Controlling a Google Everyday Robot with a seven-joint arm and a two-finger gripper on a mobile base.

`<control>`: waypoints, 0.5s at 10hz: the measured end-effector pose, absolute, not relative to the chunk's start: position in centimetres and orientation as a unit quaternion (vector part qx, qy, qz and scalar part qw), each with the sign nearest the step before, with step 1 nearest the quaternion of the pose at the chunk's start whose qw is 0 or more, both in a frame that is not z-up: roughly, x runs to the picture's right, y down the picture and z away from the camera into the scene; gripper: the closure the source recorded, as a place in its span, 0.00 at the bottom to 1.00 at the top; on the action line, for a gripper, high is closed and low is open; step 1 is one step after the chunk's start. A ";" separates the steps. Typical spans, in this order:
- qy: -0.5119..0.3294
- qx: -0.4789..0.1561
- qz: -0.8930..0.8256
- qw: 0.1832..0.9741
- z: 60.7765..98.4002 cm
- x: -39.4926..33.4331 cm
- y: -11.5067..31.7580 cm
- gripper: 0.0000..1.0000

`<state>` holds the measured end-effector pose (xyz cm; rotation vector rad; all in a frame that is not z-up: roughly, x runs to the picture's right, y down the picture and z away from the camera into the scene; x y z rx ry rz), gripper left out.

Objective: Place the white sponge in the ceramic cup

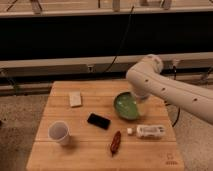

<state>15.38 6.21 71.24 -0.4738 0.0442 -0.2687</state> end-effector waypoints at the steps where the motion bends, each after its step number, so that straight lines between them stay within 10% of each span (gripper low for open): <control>1: 0.021 -0.230 -0.143 0.962 71.4 14.9 5.9 0.20; 5: 0.020 -0.211 -0.173 0.962 72.5 12.4 4.2 0.20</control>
